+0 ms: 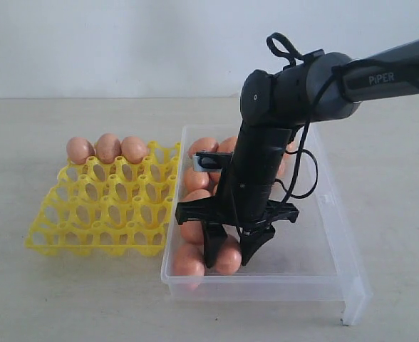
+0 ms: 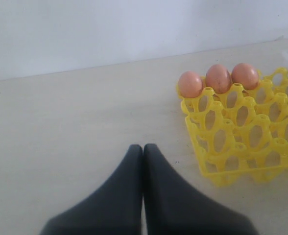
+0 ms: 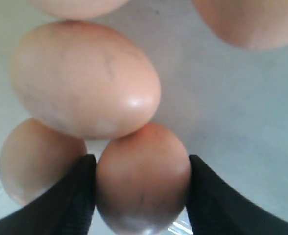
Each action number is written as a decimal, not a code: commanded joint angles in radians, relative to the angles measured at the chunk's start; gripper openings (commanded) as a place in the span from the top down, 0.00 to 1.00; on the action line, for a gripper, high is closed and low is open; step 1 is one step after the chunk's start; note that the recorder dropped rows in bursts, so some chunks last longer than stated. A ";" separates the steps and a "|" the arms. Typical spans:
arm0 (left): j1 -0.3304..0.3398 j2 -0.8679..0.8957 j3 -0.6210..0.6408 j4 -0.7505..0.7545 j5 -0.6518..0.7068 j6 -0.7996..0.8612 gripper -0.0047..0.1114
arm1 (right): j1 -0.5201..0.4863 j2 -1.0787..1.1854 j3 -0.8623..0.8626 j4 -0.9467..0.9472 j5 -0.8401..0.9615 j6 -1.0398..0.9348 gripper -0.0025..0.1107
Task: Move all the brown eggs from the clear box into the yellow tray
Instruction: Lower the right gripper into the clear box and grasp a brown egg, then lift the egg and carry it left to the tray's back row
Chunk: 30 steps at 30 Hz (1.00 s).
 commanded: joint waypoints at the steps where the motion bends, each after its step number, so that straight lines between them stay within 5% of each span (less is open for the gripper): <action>1: 0.002 -0.002 0.003 -0.003 -0.014 -0.010 1.00 | 0.001 -0.018 -0.005 -0.019 -0.061 -0.003 0.98; 15: 0.002 -0.002 0.003 -0.003 -0.014 -0.010 1.00 | 0.045 -0.300 0.038 -0.217 -0.274 0.146 0.98; 24: 0.002 -0.002 0.003 -0.003 -0.014 -0.010 1.00 | 0.251 -0.349 0.193 -0.319 -0.889 0.170 0.98; 30: 0.002 -0.002 0.003 -0.003 -0.014 -0.010 1.00 | 0.257 -0.300 0.197 -0.320 -1.378 0.131 0.98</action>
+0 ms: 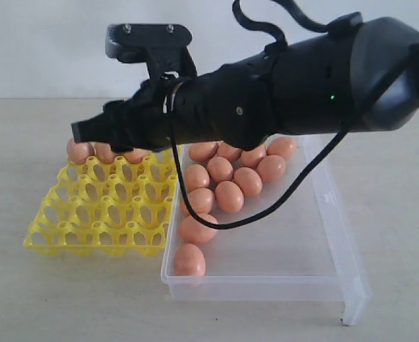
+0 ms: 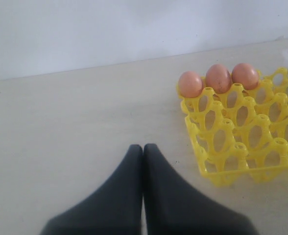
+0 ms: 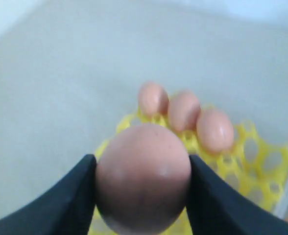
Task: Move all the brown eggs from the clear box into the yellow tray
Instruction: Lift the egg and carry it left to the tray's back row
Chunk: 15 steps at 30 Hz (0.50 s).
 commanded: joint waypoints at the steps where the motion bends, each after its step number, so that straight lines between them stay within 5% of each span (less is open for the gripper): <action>1: 0.002 -0.002 0.003 -0.003 -0.014 -0.010 1.00 | -0.017 0.035 -0.002 -0.010 -0.370 -0.051 0.98; 12: 0.002 -0.002 0.003 -0.003 -0.014 -0.010 1.00 | -0.137 0.228 -0.013 -0.013 -0.559 0.029 0.98; 15: 0.002 -0.002 0.003 -0.003 -0.014 -0.010 1.00 | -0.175 0.252 -0.013 -0.117 -0.593 0.203 0.98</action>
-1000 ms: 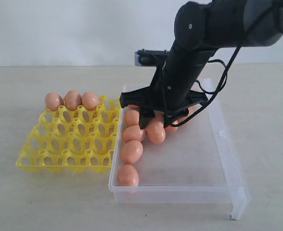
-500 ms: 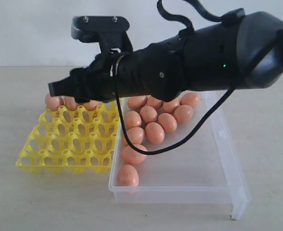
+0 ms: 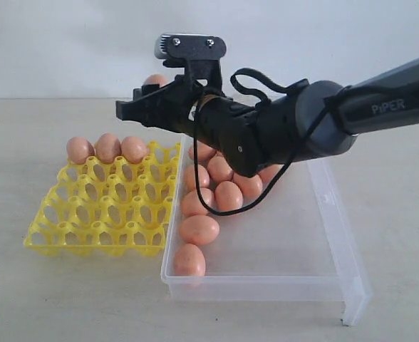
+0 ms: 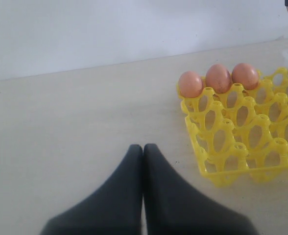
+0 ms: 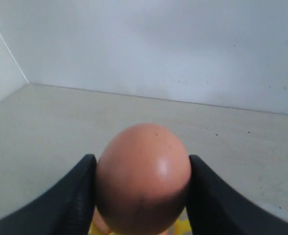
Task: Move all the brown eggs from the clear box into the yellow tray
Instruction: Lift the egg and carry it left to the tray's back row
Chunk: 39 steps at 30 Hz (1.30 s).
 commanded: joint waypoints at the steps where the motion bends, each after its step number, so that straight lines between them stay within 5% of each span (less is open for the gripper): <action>1: 0.002 -0.002 0.003 -0.003 -0.014 -0.010 1.00 | -0.069 0.030 -0.004 -0.218 -0.092 0.266 0.98; 6: 0.002 -0.002 0.003 -0.003 -0.014 -0.010 1.00 | -0.176 0.051 -0.004 -0.807 -0.223 0.720 0.98; 9: 0.002 -0.002 0.003 -0.003 -0.014 -0.010 1.00 | -0.223 0.051 -0.004 -0.979 -0.215 0.765 0.98; 15: 0.002 -0.002 0.003 -0.003 -0.014 -0.010 1.00 | -0.258 0.083 -0.035 -1.011 -0.198 0.716 0.98; 23: 0.002 -0.002 0.003 -0.003 -0.014 -0.010 1.00 | -0.255 0.206 -0.271 -1.202 -0.182 0.964 0.98; 31: 0.002 -0.002 0.003 -0.003 -0.014 -0.010 1.00 | -0.231 0.217 -0.271 -1.423 -0.044 1.132 0.98; 39: 0.002 -0.002 0.003 -0.003 -0.014 -0.010 1.00 | -0.179 0.229 -0.271 -1.418 0.074 1.103 0.98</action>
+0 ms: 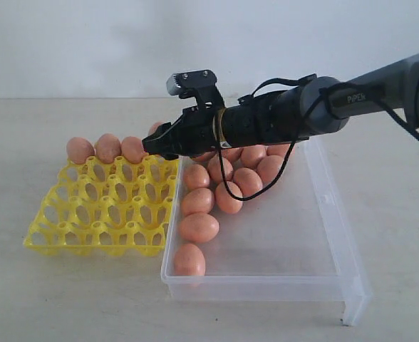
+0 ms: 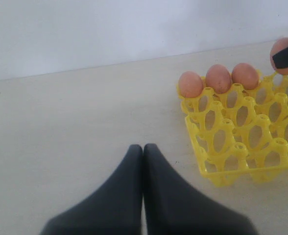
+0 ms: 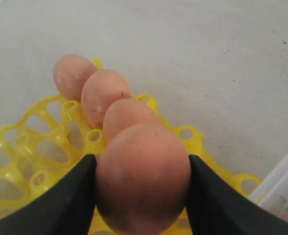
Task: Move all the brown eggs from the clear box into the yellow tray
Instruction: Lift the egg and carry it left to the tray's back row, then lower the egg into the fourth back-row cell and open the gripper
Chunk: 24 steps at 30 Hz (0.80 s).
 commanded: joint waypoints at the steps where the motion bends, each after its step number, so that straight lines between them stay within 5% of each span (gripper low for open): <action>1: 0.002 -0.002 0.003 -0.003 -0.014 -0.010 1.00 | 0.026 -0.004 -0.006 -0.005 0.123 -0.036 0.98; 24: 0.002 -0.002 0.003 -0.003 -0.014 -0.010 1.00 | 0.029 0.074 -0.060 -0.003 0.263 -0.076 0.98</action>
